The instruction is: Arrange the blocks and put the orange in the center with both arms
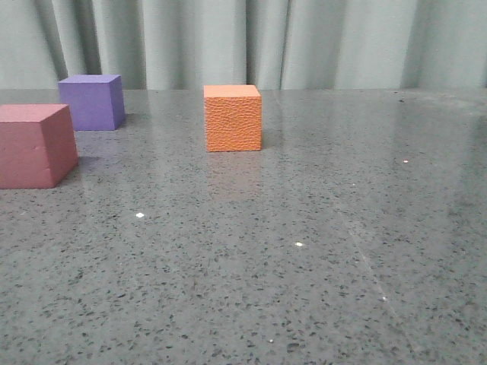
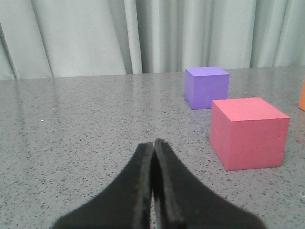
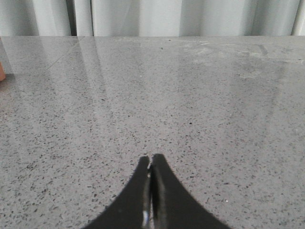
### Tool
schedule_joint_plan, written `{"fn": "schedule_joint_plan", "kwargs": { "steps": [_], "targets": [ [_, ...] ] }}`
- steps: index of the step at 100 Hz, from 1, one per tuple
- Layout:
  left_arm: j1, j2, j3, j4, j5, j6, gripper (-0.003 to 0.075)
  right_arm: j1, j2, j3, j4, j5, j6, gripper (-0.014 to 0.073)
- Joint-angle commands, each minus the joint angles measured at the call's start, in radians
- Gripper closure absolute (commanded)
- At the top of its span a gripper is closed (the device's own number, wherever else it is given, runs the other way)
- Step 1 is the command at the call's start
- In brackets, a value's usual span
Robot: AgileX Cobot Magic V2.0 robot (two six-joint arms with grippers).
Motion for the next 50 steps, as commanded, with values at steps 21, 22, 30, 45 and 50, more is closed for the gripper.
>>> {"fn": "schedule_joint_plan", "kwargs": {
  "steps": [21,22,30,45,50],
  "targets": [
    [0.002,-0.033,0.054,-0.007,-0.142,0.002,0.0739,-0.004,-0.025,-0.013,0.0,-0.088,-0.012,0.0661],
    [0.002,-0.033,0.052,-0.009,-0.148,0.002,0.0739,-0.004,-0.025,-0.013,0.0,-0.088,-0.012,0.0661],
    [-0.002,-0.033,0.028,-0.051,-0.158,-0.024,0.0739,-0.004,-0.025,-0.013,0.0,-0.088,-0.012,0.0661],
    [-0.002,0.017,-0.124,-0.16,-0.014,-0.028,0.0739,-0.004,-0.025,-0.013,0.0,-0.088,-0.012,0.0661],
    [-0.002,0.057,-0.196,-0.166,0.063,-0.028,0.0739,-0.004,-0.025,-0.013,0.0,-0.088,-0.012,0.0661]
  ]
}}
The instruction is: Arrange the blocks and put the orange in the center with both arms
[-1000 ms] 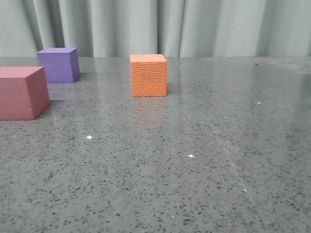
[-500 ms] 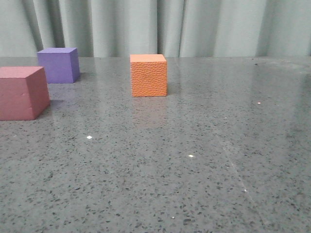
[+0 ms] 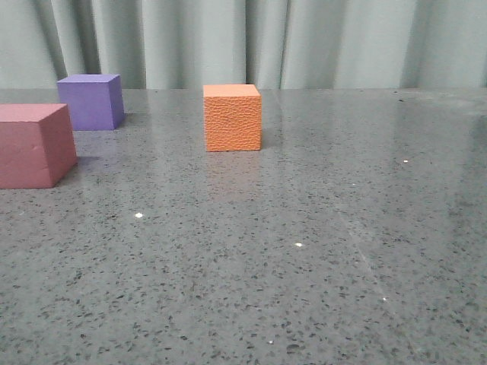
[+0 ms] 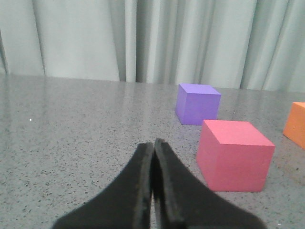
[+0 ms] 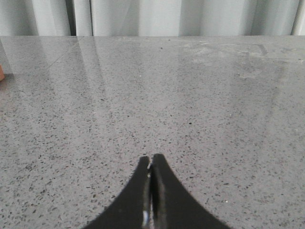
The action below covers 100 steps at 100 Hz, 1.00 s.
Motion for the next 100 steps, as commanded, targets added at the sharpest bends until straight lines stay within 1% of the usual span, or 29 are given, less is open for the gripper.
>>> {"fn": "schedule_joint_plan", "kwargs": {
  "steps": [1,15,32,46,60,90,95,100],
  "targets": [
    [-0.002,0.056,-0.137,-0.039,0.034,-0.011,0.0739,-0.004,-0.025,-0.013,0.0,-0.088,-0.012,0.0661],
    [-0.002,0.227,-0.367,-0.039,0.192,-0.011,0.0739,-0.004,-0.025,-0.013,0.0,-0.088,-0.012,0.0661],
    [-0.002,0.454,-0.633,-0.057,0.292,-0.011,0.0739,-0.004,-0.025,-0.013,0.0,-0.088,-0.012,0.0661],
    [-0.002,0.598,-0.787,-0.061,0.344,-0.011,0.0739,-0.004,-0.025,-0.013,0.0,-0.088,-0.012,0.0661],
    [-0.002,0.689,-0.856,-0.068,0.346,-0.011,0.0739,-0.004,-0.025,-0.013,0.0,-0.088,-0.012,0.0661],
    [-0.002,0.753,-0.861,-0.084,0.352,-0.011,0.0738,-0.004,-0.025,-0.013,0.0,-0.088,-0.012,0.0661],
    [-0.002,0.762,-0.861,-0.084,0.352,-0.011,0.0725,-0.004,-0.025,-0.013,0.0,-0.088,-0.012,0.0661],
    [-0.002,0.767,-0.861,-0.084,0.352,-0.009,0.0689,-0.004,-0.025,-0.013,0.0,-0.088,-0.012,0.0661]
  ]
}}
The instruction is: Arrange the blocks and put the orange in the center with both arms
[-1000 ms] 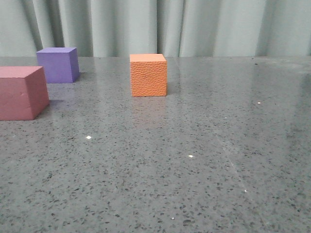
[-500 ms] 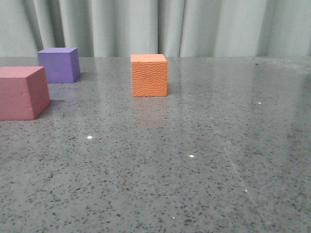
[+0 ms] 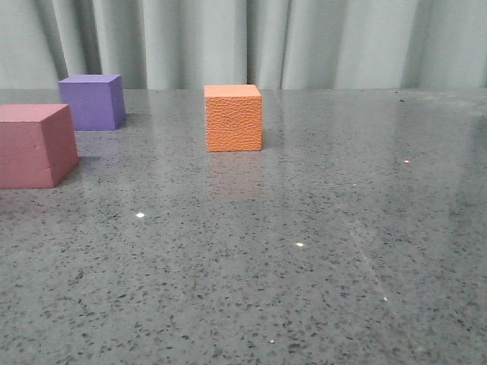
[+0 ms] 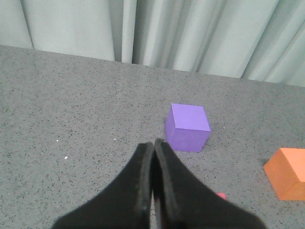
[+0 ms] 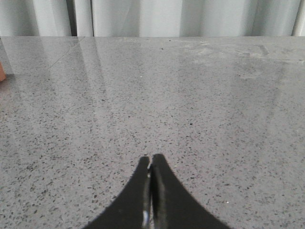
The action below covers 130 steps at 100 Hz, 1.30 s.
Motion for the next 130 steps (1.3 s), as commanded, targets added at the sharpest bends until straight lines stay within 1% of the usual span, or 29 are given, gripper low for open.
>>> {"fn": "schedule_joint_plan", "kwargs": {
  "steps": [1,7,9,12,14,17,18,19,21,22,26,29,31,43,62,74,89,96,104,119,130],
  "targets": [
    [-0.002,0.009,-0.035,-0.011,-0.072,-0.007,0.0674,-0.004,-0.025,-0.013,0.0,-0.087,-0.011,0.0661],
    [-0.002,0.011,-0.035,-0.011,-0.074,-0.007,0.0593,-0.004,-0.025,-0.013,0.0,-0.087,-0.011,0.0661],
    [-0.002,0.011,-0.035,-0.011,-0.076,-0.007,0.0552,-0.004,-0.025,-0.013,0.0,-0.087,-0.011,0.0661],
    [-0.002,0.011,-0.035,-0.009,-0.076,-0.007,0.0472,-0.004,-0.025,-0.013,0.0,-0.087,-0.011,0.0661],
    [-0.002,0.011,-0.035,-0.006,-0.076,-0.007,0.0435,-0.004,-0.025,-0.013,0.0,-0.087,-0.011,0.0661],
    [-0.002,0.011,-0.035,-0.005,-0.076,-0.002,0.0335,-0.004,-0.025,-0.013,0.0,-0.087,-0.011,0.0661],
    [-0.002,0.011,-0.035,-0.001,-0.076,0.0,0.0314,-0.004,-0.025,-0.013,0.0,-0.087,-0.011,0.0661],
    [-0.002,0.011,-0.035,-0.001,-0.077,0.002,0.027,-0.004,-0.025,-0.013,0.0,-0.087,-0.011,0.0661],
    [-0.002,0.011,-0.035,0.003,-0.077,0.005,0.0227,-0.004,-0.025,-0.013,0.0,-0.087,-0.011,0.0661],
    [-0.002,0.011,-0.035,0.004,-0.077,0.005,0.0185,-0.004,-0.025,-0.013,0.0,-0.087,-0.011,0.0661],
    [-0.002,0.013,-0.035,0.013,-0.077,0.005,0.0072,-0.004,-0.025,-0.013,0.0,-0.087,-0.011,0.0661],
    [-0.002,0.013,-0.035,0.018,-0.077,0.005,0.0015,-0.004,-0.025,-0.013,0.0,-0.087,-0.011,0.0661],
    [-0.002,0.015,-0.035,0.018,-0.077,0.005,-0.0001,-0.004,-0.025,-0.013,0.0,-0.087,-0.011,0.0661],
    [-0.002,0.016,-0.035,-0.007,-0.088,0.005,0.0072,-0.004,-0.025,-0.013,0.0,-0.087,-0.011,0.0661],
    [-0.033,0.039,-0.056,-0.025,-0.055,0.005,0.0076,-0.004,-0.025,-0.013,0.0,-0.087,-0.011,0.0661],
    [-0.102,0.104,-0.113,-0.033,-0.051,0.005,0.0079,-0.004,-0.025,-0.013,0.0,-0.087,-0.011,0.0661],
    [-0.236,0.254,-0.215,-0.033,-0.058,-0.025,0.008,-0.004,-0.025,-0.013,0.0,-0.087,-0.011,0.0661],
    [-0.299,0.34,-0.269,-0.003,-0.058,-0.065,0.008,-0.004,-0.025,-0.013,0.0,-0.087,-0.011,0.0661],
    [-0.366,0.437,-0.331,0.063,-0.058,-0.152,0.008,-0.004,-0.025,-0.013,0.0,-0.087,-0.011,0.0661],
    [-0.494,0.621,-0.477,0.262,-0.044,-0.341,0.008,-0.004,-0.025,-0.013,0.0,-0.087,-0.011,0.0661],
    [-0.569,0.754,-0.595,0.426,0.033,-0.516,0.008,-0.004,-0.025,-0.013,0.0,-0.087,-0.011,0.0661]
  ]
}}
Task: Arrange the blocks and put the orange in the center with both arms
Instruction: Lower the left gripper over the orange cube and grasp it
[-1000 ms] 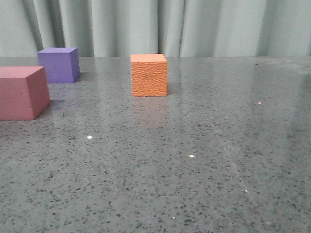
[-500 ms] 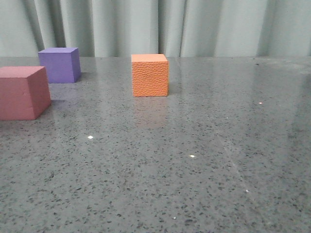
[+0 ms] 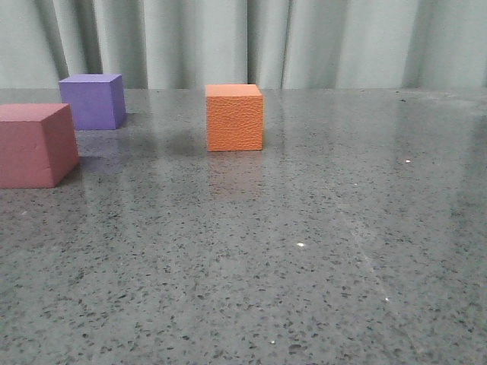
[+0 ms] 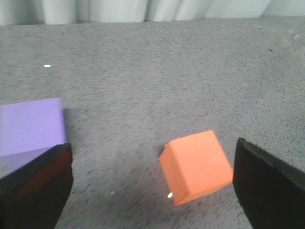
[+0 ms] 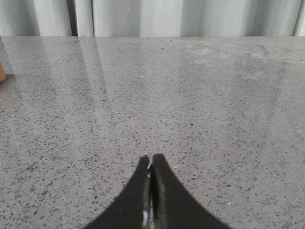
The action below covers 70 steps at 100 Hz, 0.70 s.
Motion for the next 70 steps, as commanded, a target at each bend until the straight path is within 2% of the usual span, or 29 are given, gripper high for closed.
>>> {"fn": "schedule_joint_plan", "kwargs": {
  "steps": [1,9,17,33,49,70],
  "targets": [
    [-0.057,0.063,-0.116,0.144,-0.002,-0.15,0.008,-0.004,-0.025,-0.013,0.0,-0.086,-0.01,0.0661],
    [-0.102,0.145,-0.199,0.254,0.079,-0.261,0.008,-0.004,-0.025,-0.013,0.0,-0.086,-0.01,0.0661],
    [-0.14,0.215,-0.277,0.32,0.135,-0.308,0.008,-0.004,-0.025,-0.013,0.0,-0.086,-0.01,0.0661],
    [-0.184,0.3,-0.353,0.326,0.138,-0.31,0.008,-0.004,-0.025,-0.013,0.0,-0.086,-0.01,0.0661],
    [-0.19,0.326,-0.355,0.327,0.098,-0.31,0.008,-0.004,-0.025,-0.013,0.0,-0.086,-0.01,0.0661],
    [-0.19,0.331,-0.355,0.327,0.138,-0.326,0.008,-0.004,-0.025,-0.013,0.0,-0.086,-0.01,0.0661]
  ]
}}
